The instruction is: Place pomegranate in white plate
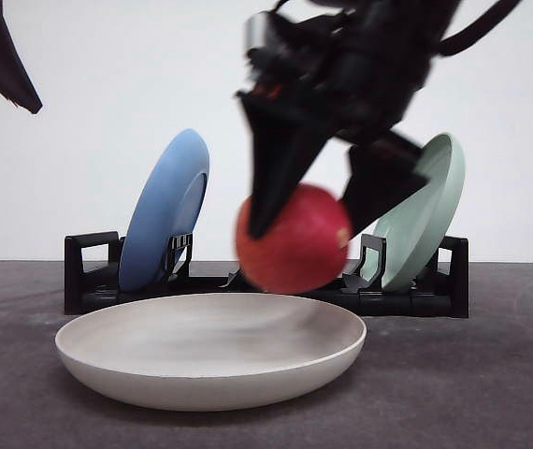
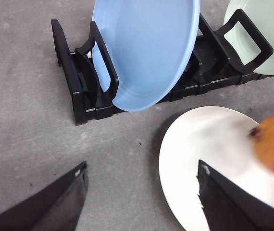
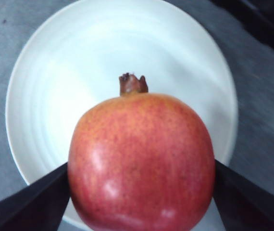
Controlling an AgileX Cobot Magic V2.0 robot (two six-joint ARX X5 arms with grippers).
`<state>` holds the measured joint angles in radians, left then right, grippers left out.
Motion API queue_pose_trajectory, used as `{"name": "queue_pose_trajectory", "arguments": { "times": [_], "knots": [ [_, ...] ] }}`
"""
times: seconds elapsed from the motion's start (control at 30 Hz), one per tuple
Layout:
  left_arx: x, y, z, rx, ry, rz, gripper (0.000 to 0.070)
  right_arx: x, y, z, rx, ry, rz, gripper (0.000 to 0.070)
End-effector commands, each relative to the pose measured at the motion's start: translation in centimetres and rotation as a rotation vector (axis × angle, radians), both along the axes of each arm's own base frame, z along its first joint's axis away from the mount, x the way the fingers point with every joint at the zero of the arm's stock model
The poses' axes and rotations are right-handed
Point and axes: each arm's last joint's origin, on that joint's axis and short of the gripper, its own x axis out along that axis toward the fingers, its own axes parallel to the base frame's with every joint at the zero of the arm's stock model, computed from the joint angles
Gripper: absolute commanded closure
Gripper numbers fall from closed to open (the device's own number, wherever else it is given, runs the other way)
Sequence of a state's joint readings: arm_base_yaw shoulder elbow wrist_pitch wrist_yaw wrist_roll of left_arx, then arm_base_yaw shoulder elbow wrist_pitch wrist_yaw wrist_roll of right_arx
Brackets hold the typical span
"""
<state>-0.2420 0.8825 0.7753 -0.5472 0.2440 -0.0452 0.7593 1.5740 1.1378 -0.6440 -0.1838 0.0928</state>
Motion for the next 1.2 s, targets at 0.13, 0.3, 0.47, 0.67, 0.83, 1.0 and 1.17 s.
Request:
{"name": "queue_pose_trajectory", "arguments": {
  "times": [0.13, 0.3, 0.47, 0.67, 0.83, 1.0, 1.17],
  "knots": [
    [0.2, -0.1, 0.3, -0.008, -0.012, -0.007, 0.0269, 0.4, 2.1, -1.8, -0.008, 0.013, 0.046, 0.0231],
    [0.2, -0.1, 0.3, -0.008, -0.012, -0.007, 0.0269, 0.5, 2.9, -2.8, -0.01, 0.02, 0.052, 0.0231],
    [0.2, -0.1, 0.3, -0.008, -0.013, -0.007, 0.0269, 0.7, 3.1, -3.5, -0.019, 0.037, 0.044, 0.0166],
    [0.2, -0.1, 0.3, -0.008, -0.013, -0.007, 0.0269, 0.5, 3.2, -3.3, -0.017, 0.037, 0.05, 0.0078],
    [0.2, -0.1, 0.3, -0.008, -0.013, -0.007, 0.0269, 0.3, 2.6, -1.7, 0.013, -0.002, 0.05, 0.0067],
    [0.2, -0.1, 0.3, -0.008, -0.013, -0.007, 0.0269, -0.4, 1.6, 1.2, 0.126, -0.13, 0.049, 0.0067],
    [0.2, -0.1, 0.3, -0.008, -0.013, -0.007, 0.0269, -1.6, -1.2, 3.2, 0.247, -0.279, 0.024, 0.0067]
  ]
}}
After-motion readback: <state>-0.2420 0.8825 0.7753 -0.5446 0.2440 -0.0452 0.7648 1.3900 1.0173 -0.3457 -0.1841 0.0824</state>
